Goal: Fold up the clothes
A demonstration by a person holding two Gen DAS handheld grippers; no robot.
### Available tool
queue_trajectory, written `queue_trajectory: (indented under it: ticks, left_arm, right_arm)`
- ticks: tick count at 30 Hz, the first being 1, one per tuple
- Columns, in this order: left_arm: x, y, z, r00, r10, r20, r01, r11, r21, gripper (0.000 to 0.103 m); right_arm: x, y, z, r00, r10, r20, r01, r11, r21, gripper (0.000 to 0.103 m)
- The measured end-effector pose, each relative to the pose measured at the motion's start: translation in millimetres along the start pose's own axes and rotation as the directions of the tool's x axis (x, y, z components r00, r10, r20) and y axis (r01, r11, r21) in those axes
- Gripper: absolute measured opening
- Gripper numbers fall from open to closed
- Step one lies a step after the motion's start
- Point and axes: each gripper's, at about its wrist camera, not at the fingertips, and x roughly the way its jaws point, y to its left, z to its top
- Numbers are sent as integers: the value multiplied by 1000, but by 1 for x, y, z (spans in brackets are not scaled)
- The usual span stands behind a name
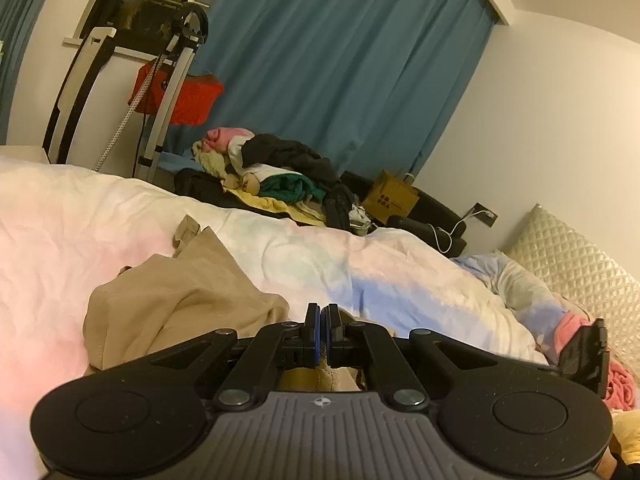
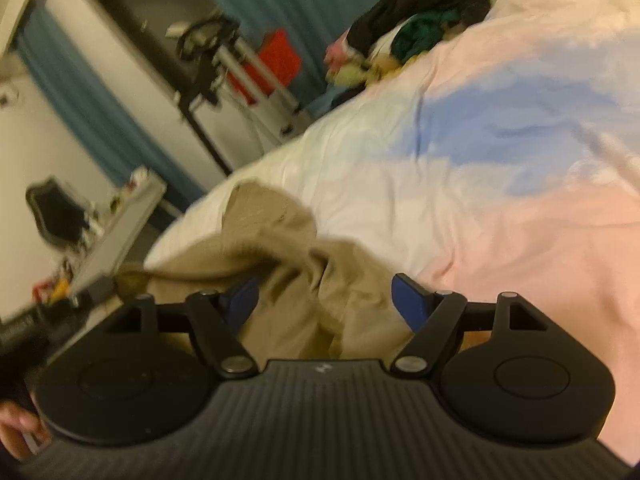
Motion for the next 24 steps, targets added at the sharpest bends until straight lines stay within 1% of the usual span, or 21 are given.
queue_trajectory:
  ticks: [2, 4, 6, 9, 13, 15, 17, 18, 20, 21, 22, 24]
  left_arm:
    - [-4, 0, 1, 1000, -7, 8, 7, 1000, 0, 3]
    - [-8, -2, 1, 1000, -22, 17, 22, 1000, 0, 3]
    - [-14, -4, 1, 997, -70, 39, 70, 998, 3, 3]
    - [-25, -11, 3, 987, -144, 72, 143, 990, 19, 3]
    - [-37, -22, 1, 968, -225, 111, 223, 974, 29, 3]
    - [-40, -27, 0, 960, -256, 113, 253, 967, 38, 3]
    - [-43, -32, 0, 950, -290, 112, 285, 957, 54, 3]
    - [-44, -34, -1, 947, -299, 114, 293, 954, 63, 3]
    - [-45, -37, -3, 948, -295, 121, 288, 955, 70, 3]
    - [-46, -38, -4, 948, -292, 124, 285, 956, 73, 3]
    - [-47, -40, -5, 948, -290, 127, 282, 956, 76, 3]
    - [-47, -38, -5, 954, -264, 141, 257, 964, 64, 2]
  right_arm:
    - [-11, -6, 5, 997, -51, 63, 50, 999, 16, 76]
    - [-19, -14, 8, 991, -89, 95, 85, 995, 45, 77]
    - [-25, -22, 11, 988, -112, 111, 104, 992, 75, 77]
    - [-31, -26, 12, 989, -83, 119, 71, 993, 98, 77]
    - [-37, -15, 9, 989, 21, 144, -29, 998, 56, 77]
    - [-34, -4, 7, 987, 83, 136, -85, 996, 11, 77]
    - [-27, 11, 2, 988, 117, 101, -111, 992, -62, 77]
    - [-22, 18, -1, 989, 124, 75, -116, 987, -108, 77]
    - [-9, 34, -10, 993, 119, 16, -113, 971, -212, 77]
    - [-3, 42, -14, 994, 105, -15, -105, 959, -262, 75]
    - [4, 48, -20, 997, 63, -44, -74, 947, -313, 75]
    - [17, 57, -31, 995, -55, -80, 17, 910, -415, 74]
